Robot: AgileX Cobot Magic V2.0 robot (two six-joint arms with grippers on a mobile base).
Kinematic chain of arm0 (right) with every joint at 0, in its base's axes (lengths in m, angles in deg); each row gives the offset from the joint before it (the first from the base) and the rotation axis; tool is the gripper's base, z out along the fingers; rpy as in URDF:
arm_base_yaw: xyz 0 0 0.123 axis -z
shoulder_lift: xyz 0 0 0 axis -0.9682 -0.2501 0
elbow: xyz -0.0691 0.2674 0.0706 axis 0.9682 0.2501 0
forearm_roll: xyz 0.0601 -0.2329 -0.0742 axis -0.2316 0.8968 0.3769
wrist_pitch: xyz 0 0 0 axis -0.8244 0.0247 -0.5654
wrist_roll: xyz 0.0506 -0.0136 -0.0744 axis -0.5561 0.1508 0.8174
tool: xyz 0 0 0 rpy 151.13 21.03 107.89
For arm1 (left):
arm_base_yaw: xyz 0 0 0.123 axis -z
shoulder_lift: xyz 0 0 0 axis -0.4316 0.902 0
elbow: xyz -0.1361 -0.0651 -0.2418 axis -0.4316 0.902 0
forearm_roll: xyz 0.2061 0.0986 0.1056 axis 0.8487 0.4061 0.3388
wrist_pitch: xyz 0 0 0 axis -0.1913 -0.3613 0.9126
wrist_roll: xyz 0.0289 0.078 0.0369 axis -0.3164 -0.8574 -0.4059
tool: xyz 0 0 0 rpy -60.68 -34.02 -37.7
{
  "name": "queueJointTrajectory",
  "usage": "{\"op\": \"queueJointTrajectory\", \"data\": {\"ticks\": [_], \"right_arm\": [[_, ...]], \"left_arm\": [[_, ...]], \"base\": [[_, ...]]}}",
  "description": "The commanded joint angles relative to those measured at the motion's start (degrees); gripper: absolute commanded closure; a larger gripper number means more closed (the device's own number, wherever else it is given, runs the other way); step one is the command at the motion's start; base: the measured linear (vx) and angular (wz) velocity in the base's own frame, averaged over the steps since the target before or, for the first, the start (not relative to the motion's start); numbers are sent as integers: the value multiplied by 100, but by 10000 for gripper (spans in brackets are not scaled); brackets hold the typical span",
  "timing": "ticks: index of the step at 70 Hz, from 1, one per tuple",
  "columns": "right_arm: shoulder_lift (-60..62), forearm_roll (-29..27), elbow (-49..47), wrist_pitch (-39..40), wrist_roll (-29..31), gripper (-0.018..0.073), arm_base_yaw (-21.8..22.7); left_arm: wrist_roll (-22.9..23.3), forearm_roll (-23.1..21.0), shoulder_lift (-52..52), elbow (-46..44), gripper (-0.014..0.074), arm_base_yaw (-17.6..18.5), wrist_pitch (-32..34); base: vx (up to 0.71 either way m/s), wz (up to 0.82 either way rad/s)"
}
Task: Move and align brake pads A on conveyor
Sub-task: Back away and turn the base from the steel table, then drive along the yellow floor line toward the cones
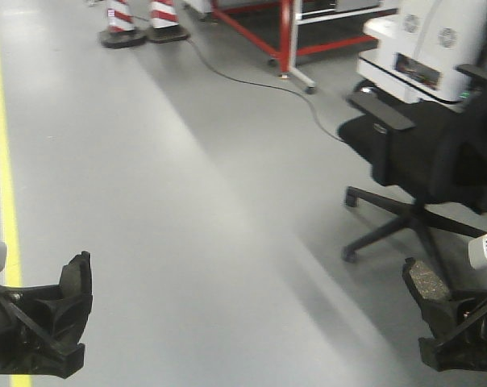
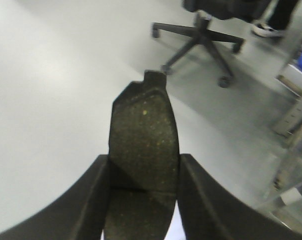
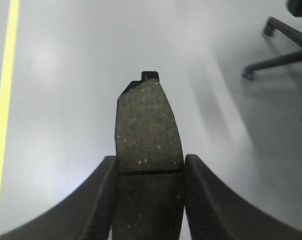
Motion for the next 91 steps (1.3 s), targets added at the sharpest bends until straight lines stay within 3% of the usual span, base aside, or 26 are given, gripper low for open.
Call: {"op": "queueJointTrajectory", "data": {"ticks": [1,50,91], "right_arm": [[41,30,-178,409,50,522,10],[41,30,-178,409,50,522,10],[41,30,-178,409,50,522,10]], "left_arm": [[17,0,-53,-167,496,23,511],[17,0,-53,-167,496,23,511],[17,-5,-54,-167,496,23,511]], "base": [[3,58],[6,54],[17,16]]}}
